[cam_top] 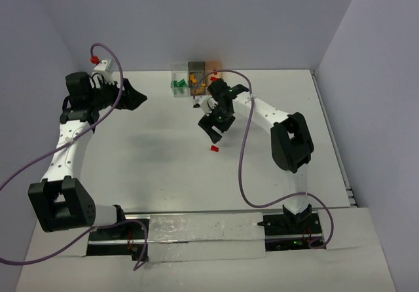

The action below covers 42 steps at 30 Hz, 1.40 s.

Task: Sort the legos into containers by color

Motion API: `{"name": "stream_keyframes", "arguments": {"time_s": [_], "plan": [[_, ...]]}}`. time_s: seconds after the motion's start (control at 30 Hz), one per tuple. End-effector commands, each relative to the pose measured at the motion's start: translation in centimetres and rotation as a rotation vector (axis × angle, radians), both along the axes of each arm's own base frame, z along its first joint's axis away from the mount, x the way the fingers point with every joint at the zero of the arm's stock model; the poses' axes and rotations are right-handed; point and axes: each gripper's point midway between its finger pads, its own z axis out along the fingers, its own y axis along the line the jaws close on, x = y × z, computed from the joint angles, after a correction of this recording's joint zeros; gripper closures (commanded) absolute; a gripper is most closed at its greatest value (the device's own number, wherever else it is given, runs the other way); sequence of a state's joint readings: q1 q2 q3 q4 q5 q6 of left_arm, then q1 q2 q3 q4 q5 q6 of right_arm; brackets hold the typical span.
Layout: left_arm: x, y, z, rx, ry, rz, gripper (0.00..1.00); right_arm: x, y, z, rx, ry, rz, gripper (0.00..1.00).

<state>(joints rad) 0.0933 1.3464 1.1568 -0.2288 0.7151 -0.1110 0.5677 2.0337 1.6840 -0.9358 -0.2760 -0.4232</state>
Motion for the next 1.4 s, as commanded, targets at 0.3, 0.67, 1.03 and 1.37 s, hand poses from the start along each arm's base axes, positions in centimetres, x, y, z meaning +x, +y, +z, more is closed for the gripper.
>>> {"name": "stream_keyframes", "arguments": {"time_s": [0.3,0.67,1.03,1.37], "plan": [[0.3,-0.2,-0.1,0.01,-0.015,-0.018,0.01,-1.7,1.8,-1.7,-0.017,0.037,0.114,0.21],[0.3,0.0,-0.4,0.023,-0.012,-0.014,0.01,-1.8,2.2,-4.3,-0.079,0.03,0.153,0.34],[0.5,0.0,-0.5,0.023,-0.012,-0.01,0.01,-2.2,2.8,-5.5,-0.122,-0.007,0.166,0.51],[0.4,0.2,-0.5,0.029,-0.015,-0.003,0.01,-2.0,3.2,-5.3,-0.182,-0.056,0.136,0.91]]}}
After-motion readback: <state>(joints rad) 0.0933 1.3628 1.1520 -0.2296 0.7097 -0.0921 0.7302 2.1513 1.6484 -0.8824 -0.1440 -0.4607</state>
